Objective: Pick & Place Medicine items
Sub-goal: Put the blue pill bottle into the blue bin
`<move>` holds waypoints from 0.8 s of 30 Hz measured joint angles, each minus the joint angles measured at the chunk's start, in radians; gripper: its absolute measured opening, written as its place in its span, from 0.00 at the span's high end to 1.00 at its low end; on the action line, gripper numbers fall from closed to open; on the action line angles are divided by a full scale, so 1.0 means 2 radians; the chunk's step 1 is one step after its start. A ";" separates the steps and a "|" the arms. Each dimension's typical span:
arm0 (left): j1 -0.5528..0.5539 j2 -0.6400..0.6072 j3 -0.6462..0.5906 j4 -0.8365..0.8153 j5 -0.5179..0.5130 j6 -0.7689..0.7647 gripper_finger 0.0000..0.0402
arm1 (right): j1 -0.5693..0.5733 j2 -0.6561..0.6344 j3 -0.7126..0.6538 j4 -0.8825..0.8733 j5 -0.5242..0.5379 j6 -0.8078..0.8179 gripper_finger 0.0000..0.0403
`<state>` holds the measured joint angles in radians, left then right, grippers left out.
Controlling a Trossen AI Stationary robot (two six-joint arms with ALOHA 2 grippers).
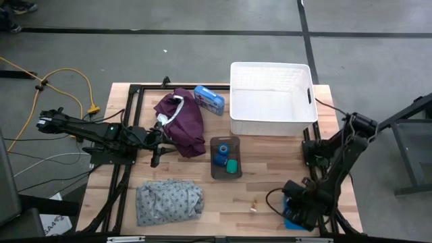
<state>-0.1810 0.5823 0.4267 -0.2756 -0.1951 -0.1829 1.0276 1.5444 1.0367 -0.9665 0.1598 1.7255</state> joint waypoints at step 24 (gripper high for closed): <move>0.000 0.000 0.000 0.000 0.000 0.000 0.69 | 0.003 0.037 0.000 0.001 -0.041 0.063 0.74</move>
<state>-0.1810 0.5823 0.4267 -0.2756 -0.1951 -0.1830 1.0344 1.6192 1.0367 -0.9646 0.0784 1.8520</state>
